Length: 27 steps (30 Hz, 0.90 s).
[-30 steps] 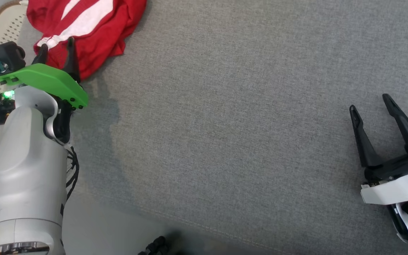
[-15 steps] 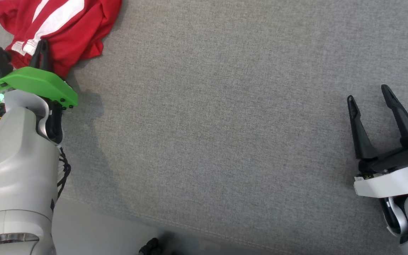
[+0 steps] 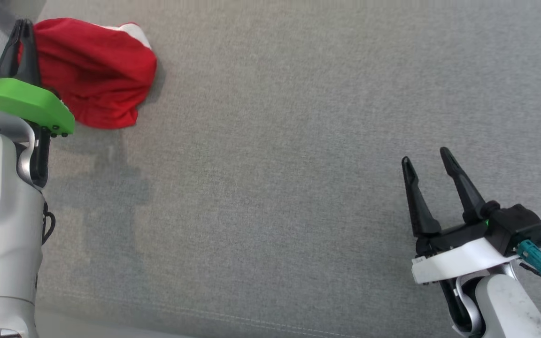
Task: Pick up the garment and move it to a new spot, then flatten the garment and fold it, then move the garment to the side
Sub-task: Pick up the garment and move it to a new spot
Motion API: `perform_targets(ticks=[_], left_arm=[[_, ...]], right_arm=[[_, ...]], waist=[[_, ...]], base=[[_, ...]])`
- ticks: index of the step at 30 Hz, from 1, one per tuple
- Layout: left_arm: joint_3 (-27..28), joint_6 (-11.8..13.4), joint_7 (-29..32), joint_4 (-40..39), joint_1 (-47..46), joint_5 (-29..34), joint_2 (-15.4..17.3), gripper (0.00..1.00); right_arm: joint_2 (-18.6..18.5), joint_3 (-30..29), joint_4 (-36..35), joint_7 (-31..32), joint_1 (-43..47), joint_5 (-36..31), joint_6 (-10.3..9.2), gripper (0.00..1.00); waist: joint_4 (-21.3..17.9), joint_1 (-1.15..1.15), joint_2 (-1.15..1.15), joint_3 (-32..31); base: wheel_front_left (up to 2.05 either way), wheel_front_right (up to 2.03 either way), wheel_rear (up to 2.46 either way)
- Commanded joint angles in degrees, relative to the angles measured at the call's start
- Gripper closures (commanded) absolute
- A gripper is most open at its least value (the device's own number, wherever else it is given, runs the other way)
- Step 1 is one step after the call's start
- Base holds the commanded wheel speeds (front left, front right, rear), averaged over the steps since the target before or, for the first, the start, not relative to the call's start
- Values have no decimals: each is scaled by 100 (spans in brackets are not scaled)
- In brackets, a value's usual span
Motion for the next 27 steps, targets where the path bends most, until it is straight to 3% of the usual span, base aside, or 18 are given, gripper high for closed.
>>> perform_targets(ticks=[1, 7, 17, 22, 27], left_arm=[[-49, -9, 111, -229, 151, 32, 88, 100], [-192, -3, 754, -1481, 467, -88, 206, 100], [-370, 121, 1853, -3422, 719, -403, 35, 100], [-715, 87, 2073, -3915, 389, -417, -172, 100], [-1145, 47, 2178, -4053, 222, -450, -396, 100]], right_arm=[[83, 32, 42, 2, 137, 25, -9, 0], [282, 105, 88, 1, 278, 37, -9, 0], [416, 61, 59, 2, 323, 48, -9, 0], [469, 16, 33, 2, 243, 54, -9, 0], [514, -59, -16, 2, 153, 56, -9, 0]], waist=[[-801, 0, 0, -987], [-1567, 0, 0, -1498], [-2725, 0, 0, -1696], [-3068, 0, 0, -1552], [-3145, 0, 0, -1334]], base=[[0, 0, 0], [0, 0, 0], [0, 0, 0], [0, 0, 0], [0, 0, 0]])
